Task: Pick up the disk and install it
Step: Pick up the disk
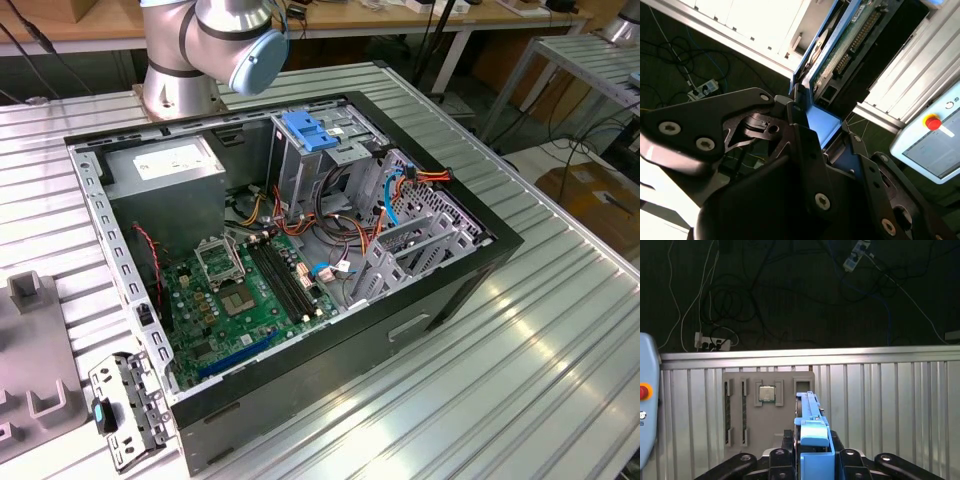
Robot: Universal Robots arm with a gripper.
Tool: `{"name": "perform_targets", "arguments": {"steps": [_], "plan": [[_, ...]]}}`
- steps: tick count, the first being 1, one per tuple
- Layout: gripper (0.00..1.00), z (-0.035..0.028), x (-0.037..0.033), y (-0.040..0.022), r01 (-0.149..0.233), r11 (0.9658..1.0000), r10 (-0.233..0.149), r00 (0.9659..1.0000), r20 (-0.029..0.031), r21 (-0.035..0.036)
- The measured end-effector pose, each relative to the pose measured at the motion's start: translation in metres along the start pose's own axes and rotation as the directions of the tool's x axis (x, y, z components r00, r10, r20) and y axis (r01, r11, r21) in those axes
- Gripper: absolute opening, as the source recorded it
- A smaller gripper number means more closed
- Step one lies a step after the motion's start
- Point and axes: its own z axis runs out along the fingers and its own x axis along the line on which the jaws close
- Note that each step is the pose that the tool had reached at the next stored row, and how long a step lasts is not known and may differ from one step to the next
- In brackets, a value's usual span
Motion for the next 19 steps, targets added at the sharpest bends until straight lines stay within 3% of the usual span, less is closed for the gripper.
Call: {"name": "perform_targets", "arguments": {"steps": [4,8,13,19], "plan": [[0.37,-0.0024,0.0,0.0,0.0,1.0,0.0,1.0,0.0,0.0],[0.37,-0.0153,0.0,0.0001,0.0,1.0,0.0,1.0,0.0005,-0.0001],[0.37,-0.0154,0.0,-0.0001,0.0,1.0,0.0,1.0,0.0022,0.0001],[0.37,-0.0154,-0.0003,-0.0083,0.0,1.0,0.0,1.0,0.0022,0.0]]}}
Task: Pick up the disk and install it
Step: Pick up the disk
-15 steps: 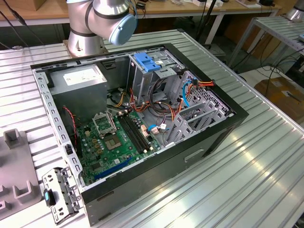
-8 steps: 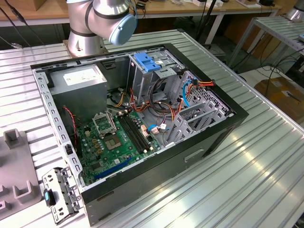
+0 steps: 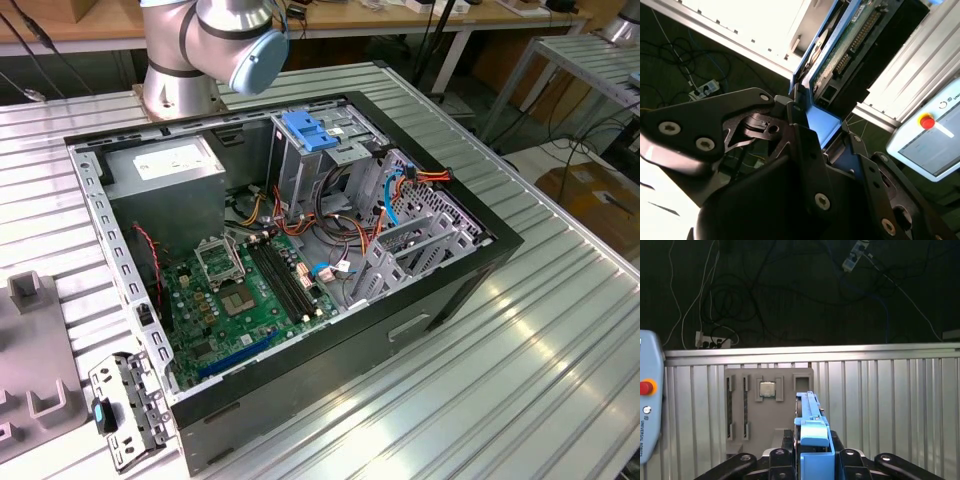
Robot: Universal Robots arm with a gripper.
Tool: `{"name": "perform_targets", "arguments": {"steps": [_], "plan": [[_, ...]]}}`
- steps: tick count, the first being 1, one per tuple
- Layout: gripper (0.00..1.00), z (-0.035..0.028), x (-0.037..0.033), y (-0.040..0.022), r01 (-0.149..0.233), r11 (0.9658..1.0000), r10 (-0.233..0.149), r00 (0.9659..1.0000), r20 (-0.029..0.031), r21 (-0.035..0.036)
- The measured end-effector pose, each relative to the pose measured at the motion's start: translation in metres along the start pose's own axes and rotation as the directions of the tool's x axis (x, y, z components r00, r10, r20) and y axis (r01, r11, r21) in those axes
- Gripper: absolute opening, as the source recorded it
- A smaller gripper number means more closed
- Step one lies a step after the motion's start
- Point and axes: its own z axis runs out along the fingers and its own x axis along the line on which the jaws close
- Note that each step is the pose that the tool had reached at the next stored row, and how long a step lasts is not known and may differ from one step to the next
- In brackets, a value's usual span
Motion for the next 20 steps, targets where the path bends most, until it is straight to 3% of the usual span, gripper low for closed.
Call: {"name": "perform_targets", "arguments": {"steps": [12,20], "plan": [[0.37,-0.0001,-0.0004,-0.0117,0.0,1.0,0.0,1.0,0.0,0.0],[0.37,-0.0002,-0.0008,-0.0244,0.0,1.0,0.0,1.0,0.0,0.0]]}}
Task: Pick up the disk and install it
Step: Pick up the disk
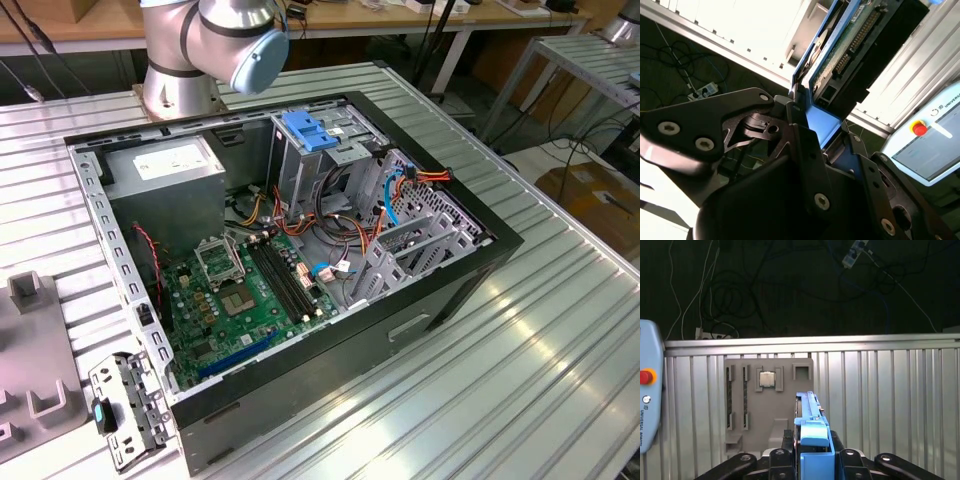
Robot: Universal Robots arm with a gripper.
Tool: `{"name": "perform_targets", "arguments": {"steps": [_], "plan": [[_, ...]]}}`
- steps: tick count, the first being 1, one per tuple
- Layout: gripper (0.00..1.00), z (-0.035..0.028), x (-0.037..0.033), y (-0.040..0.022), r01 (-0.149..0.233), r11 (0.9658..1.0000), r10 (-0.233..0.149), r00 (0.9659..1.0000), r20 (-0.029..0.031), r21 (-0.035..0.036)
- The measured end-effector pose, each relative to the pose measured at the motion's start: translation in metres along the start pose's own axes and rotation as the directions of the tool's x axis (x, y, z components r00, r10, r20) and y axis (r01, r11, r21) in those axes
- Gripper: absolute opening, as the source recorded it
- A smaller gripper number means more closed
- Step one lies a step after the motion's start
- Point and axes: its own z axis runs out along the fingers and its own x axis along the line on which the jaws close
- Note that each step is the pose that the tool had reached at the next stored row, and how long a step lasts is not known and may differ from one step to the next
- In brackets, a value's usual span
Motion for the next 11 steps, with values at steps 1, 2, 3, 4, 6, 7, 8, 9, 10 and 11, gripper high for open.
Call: {"name": "perform_targets", "arguments": {"steps": [1,2,3,4,6,7,8,9,10,11], "plan": [[0.37,0.0,0.0,-0.0012,0.0,1.0,0.0,1.0,0.0,0.0],[0.37,0.0,-0.0001,-0.0025,0.0,1.0,0.0,1.0,0.0,0.0],[0.37,0.0,-0.0001,-0.0037,0.0,1.0,0.0,1.0,0.0,0.0001],[0.37,0.0,-0.0002,-0.0053,0.0,1.0,0.0,1.0,0.0,0.0],[0.37,-0.0001,-0.0004,-0.0097,0.0,1.0,0.0,1.0,0.0,0.0],[0.37,-0.0001,-0.0004,-0.0115,0.0,1.0,0.0,1.0,0.0,0.0],[0.37,-0.0001,-0.0005,-0.0126,0.0,1.0,0.0,1.0,0.0,0.0],[0.37,-0.0001,-0.0005,-0.0139,0.0,1.0,0.0,1.0,0.0,0.0],[0.37,0.0,-0.0006,-0.0142,0.0,1.0,0.0,1.0,0.0,0.0001],[0.37,0.0,-0.0005,-0.0142,0.0,1.0,0.0,1.0,0.0,0.0001]]}}
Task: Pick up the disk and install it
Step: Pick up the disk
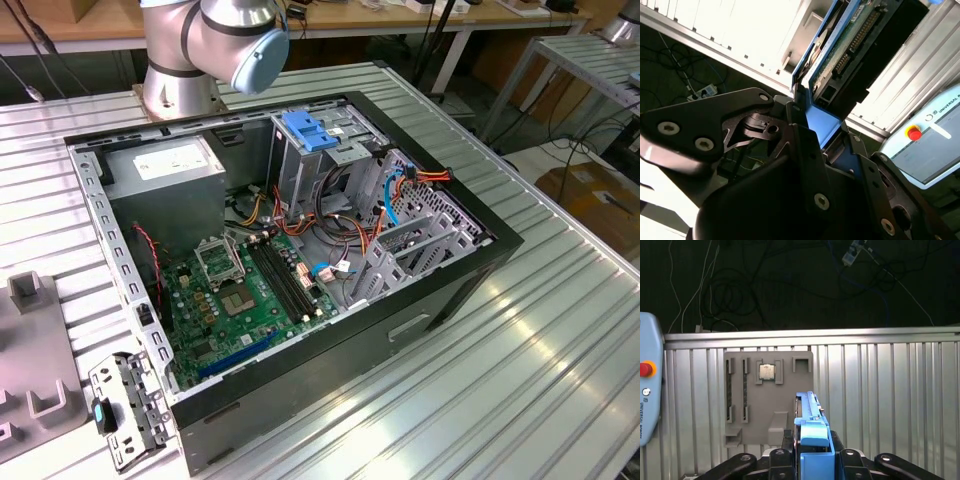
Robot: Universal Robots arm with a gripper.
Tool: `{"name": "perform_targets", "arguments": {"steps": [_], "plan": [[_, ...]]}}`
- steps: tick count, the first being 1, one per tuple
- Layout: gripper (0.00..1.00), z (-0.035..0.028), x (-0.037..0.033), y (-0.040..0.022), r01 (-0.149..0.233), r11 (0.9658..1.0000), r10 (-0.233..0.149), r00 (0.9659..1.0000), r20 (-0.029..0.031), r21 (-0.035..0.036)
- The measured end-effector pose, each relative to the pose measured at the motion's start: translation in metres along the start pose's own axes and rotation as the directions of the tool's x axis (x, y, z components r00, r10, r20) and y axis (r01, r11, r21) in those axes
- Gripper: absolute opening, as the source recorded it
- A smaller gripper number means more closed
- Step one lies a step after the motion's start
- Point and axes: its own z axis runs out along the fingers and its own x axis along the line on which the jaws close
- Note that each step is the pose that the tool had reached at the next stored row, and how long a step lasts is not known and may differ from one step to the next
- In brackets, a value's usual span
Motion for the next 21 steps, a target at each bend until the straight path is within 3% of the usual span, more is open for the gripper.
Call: {"name": "perform_targets", "arguments": {"steps": [6,11,17,21], "plan": [[0.37,-0.0005,0.0,-0.0002,0.0,1.0,0.0,1.0,-0.0001,-0.0001],[0.37,-0.0116,0.0,-0.0002,0.0,1.0,0.0,1.0,-0.0002,-0.0001],[0.37,-0.012,0.0,-0.0006,0.0,1.0,0.0,1.0,-0.0001,0.0001],[0.37,-0.0121,-0.0001,-0.0041,0.0,1.0,0.0,1.0,-0.0002,-0.0001]]}}
